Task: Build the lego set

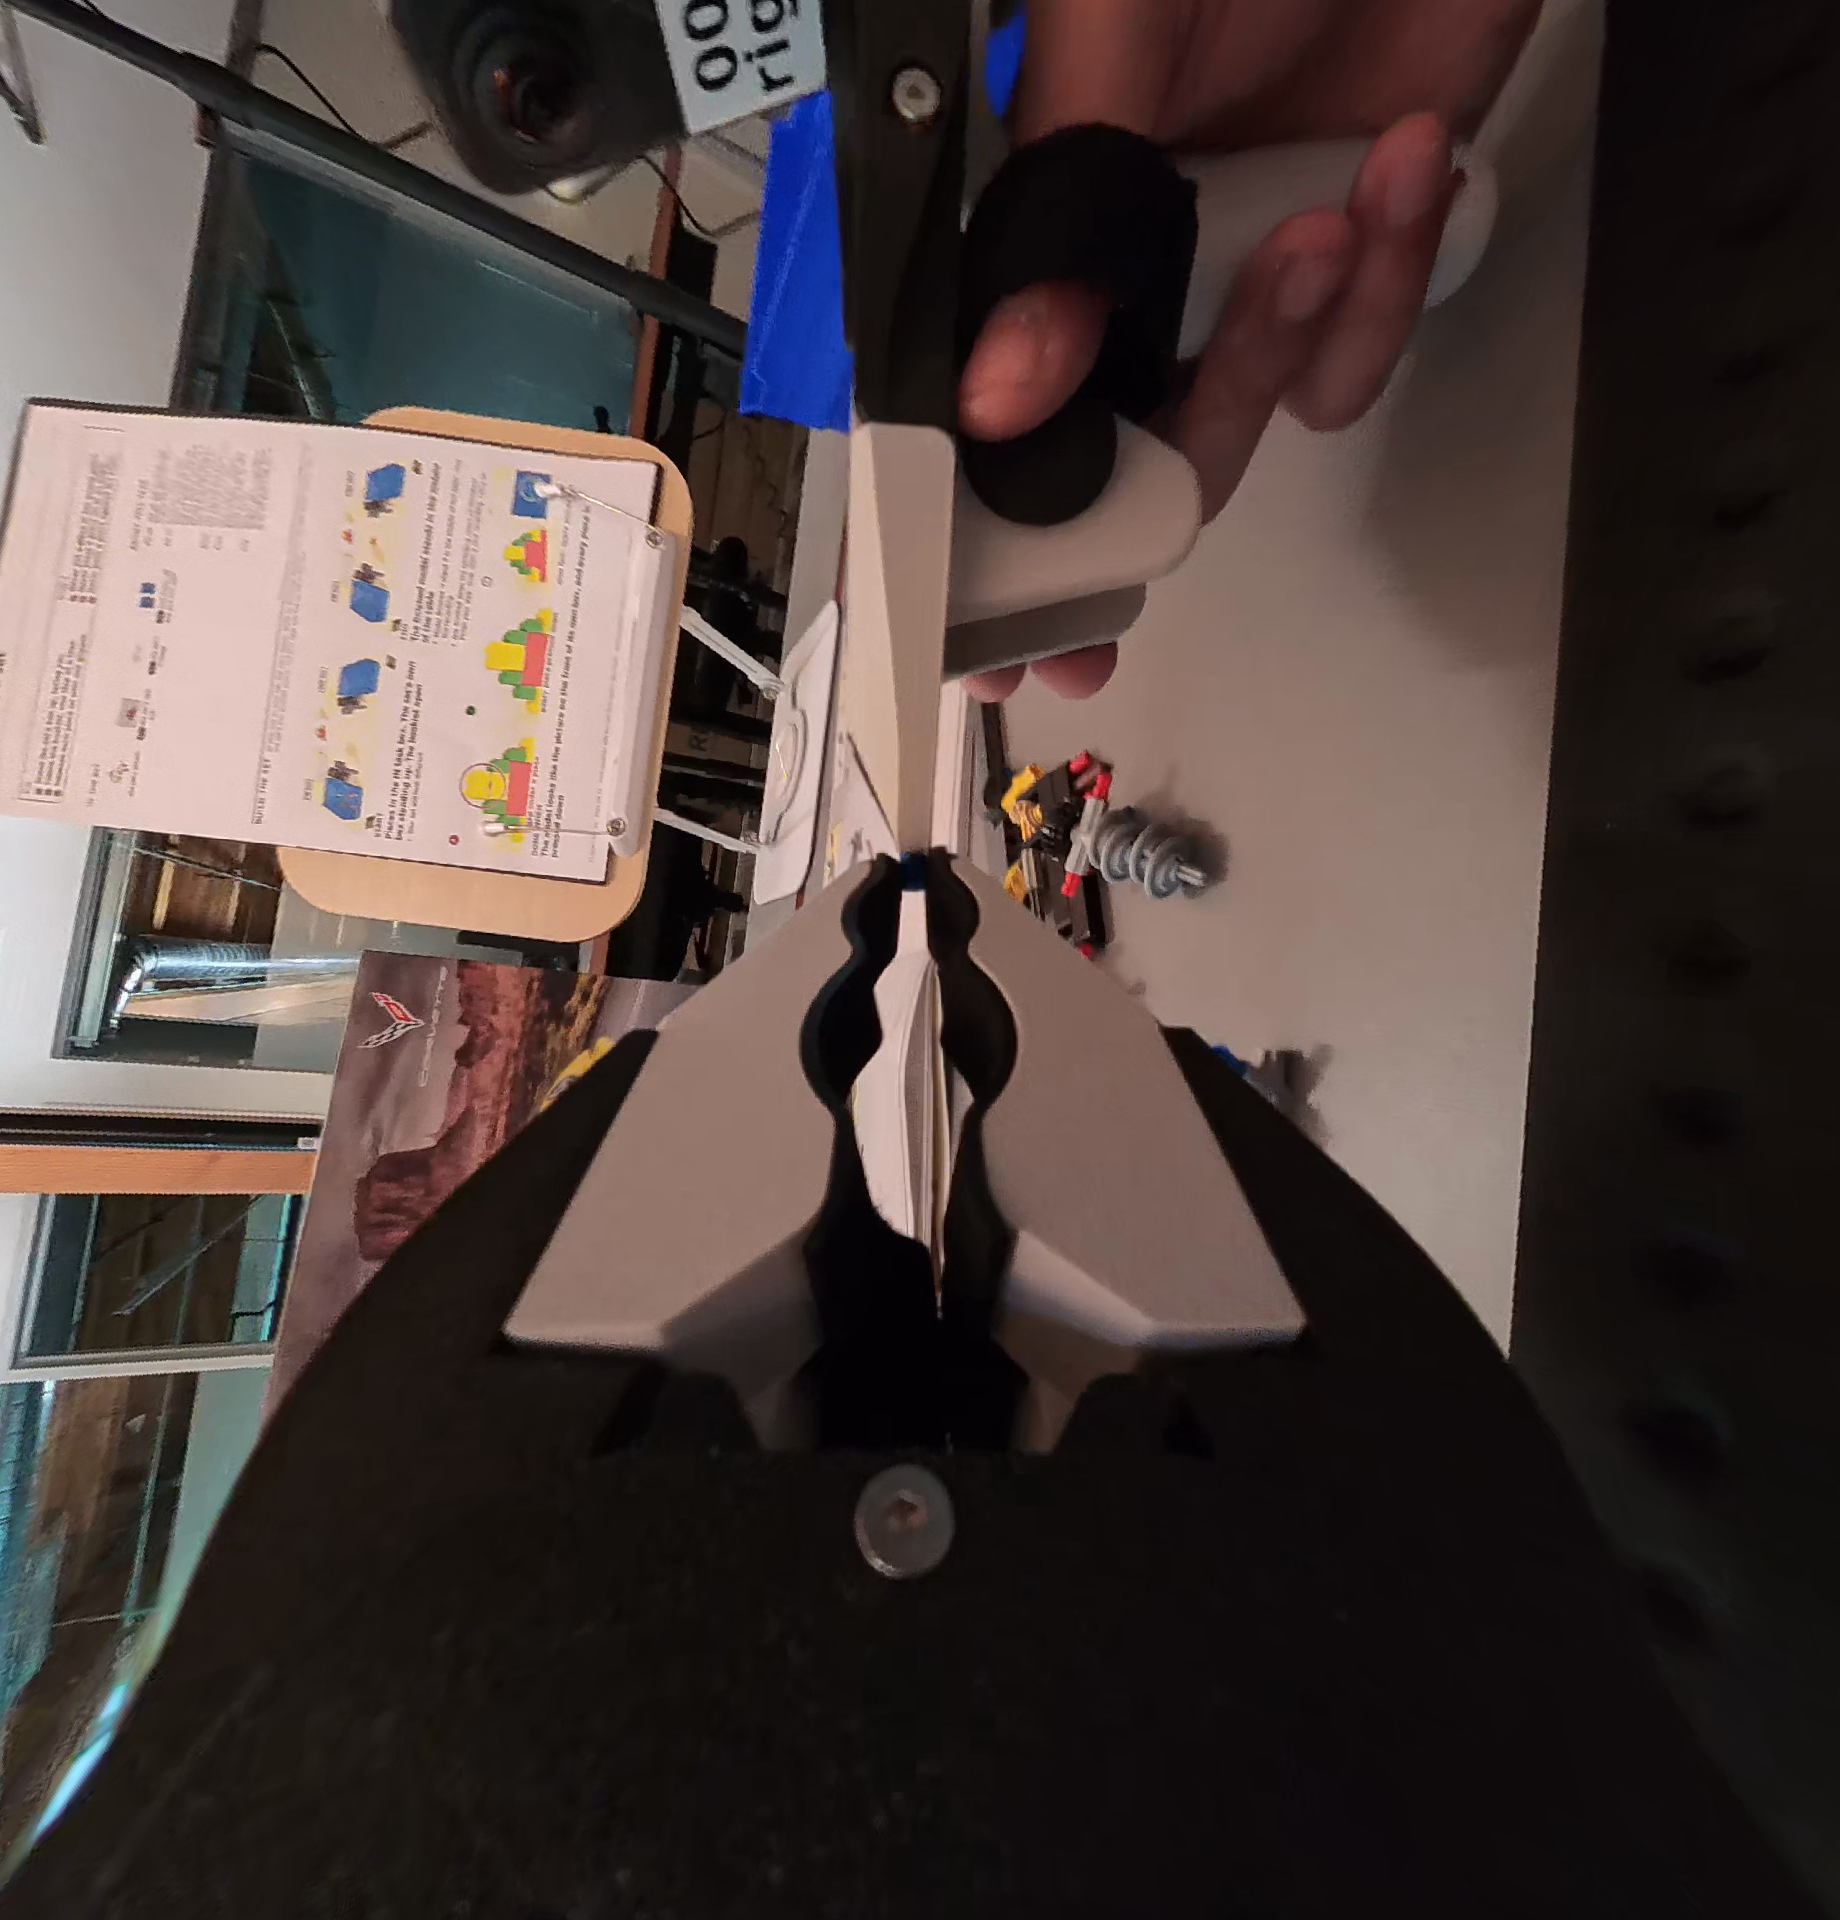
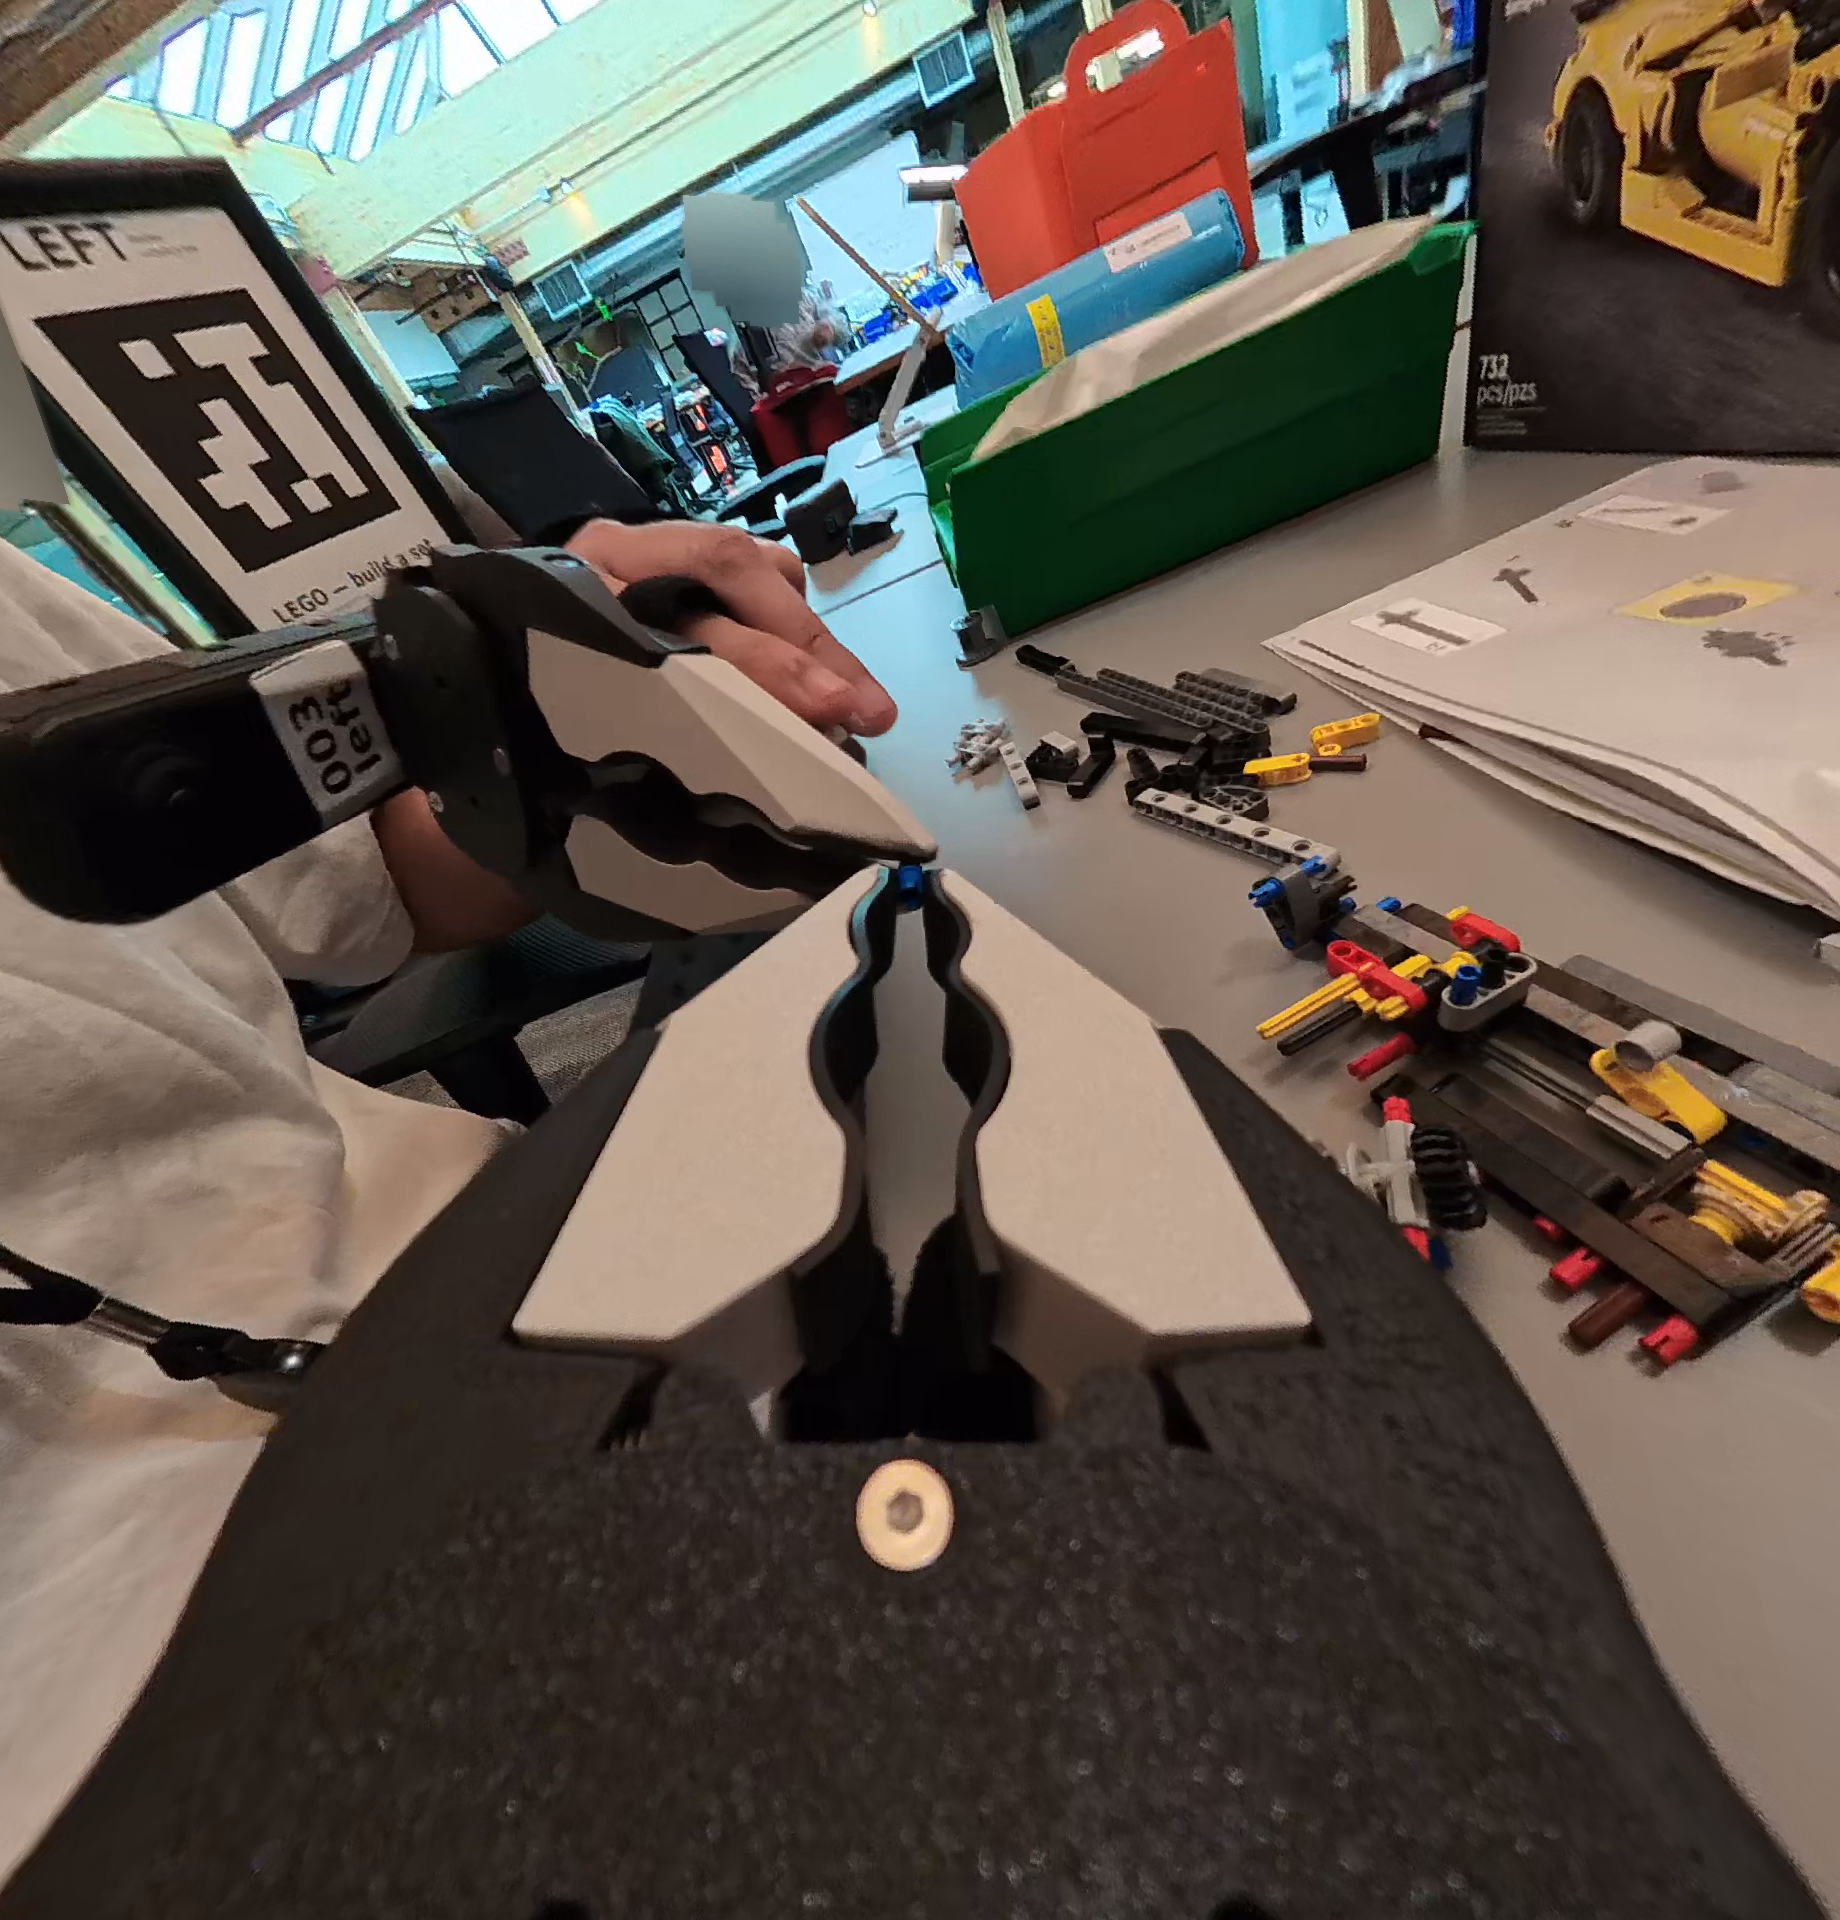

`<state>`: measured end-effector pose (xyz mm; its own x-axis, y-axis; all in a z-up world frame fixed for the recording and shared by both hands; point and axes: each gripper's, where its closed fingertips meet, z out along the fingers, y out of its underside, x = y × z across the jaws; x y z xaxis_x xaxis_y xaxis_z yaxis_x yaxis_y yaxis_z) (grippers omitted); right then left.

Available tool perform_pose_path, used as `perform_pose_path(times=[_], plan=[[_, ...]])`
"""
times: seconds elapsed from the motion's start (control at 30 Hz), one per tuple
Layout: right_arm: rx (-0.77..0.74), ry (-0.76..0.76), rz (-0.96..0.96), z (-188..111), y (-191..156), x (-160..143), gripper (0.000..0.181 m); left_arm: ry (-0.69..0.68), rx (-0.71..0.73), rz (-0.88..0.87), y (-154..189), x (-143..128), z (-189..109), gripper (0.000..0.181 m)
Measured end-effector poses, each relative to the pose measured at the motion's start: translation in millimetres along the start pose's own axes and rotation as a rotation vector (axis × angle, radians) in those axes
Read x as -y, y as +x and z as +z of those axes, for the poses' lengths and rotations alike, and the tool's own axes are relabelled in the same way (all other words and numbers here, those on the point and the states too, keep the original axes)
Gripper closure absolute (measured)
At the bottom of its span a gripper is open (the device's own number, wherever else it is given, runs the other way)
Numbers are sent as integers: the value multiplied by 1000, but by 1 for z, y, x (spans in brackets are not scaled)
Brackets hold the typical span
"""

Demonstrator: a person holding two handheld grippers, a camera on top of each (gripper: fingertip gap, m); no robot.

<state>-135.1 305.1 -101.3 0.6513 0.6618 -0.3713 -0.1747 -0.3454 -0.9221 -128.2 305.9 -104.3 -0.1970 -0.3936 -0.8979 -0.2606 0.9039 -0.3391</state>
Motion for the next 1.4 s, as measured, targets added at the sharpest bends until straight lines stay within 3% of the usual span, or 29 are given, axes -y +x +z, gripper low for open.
perform_pose_path(times=[1.0, 1.07, 1.13, 1.2, 1.3, 1.4], plan=[[-24, -24, -16, 0, 3, -6, 177, -4, -22, -18, 6, -4, 1, 179], [-20, -30, -49, 0, 1, -7, 178, 26, -131, -146, 16, -4, -3, 179], [-45, -24, -82, -1, 3, -6, 178, 36, -399, -431, 36, -13, -14, 177], [-66, -31, -102, -4, 6, -7, 178, 54, -471, -649, 31, -35, -19, 174], [-106, -53, -120, -5, 12, -10, 178, -49, -577, -740, 49, -68, -18, 160], [-140, -102, -115, -3, 19, -20, 178, -70, -628, -728, 65, -70, -12, 157]])
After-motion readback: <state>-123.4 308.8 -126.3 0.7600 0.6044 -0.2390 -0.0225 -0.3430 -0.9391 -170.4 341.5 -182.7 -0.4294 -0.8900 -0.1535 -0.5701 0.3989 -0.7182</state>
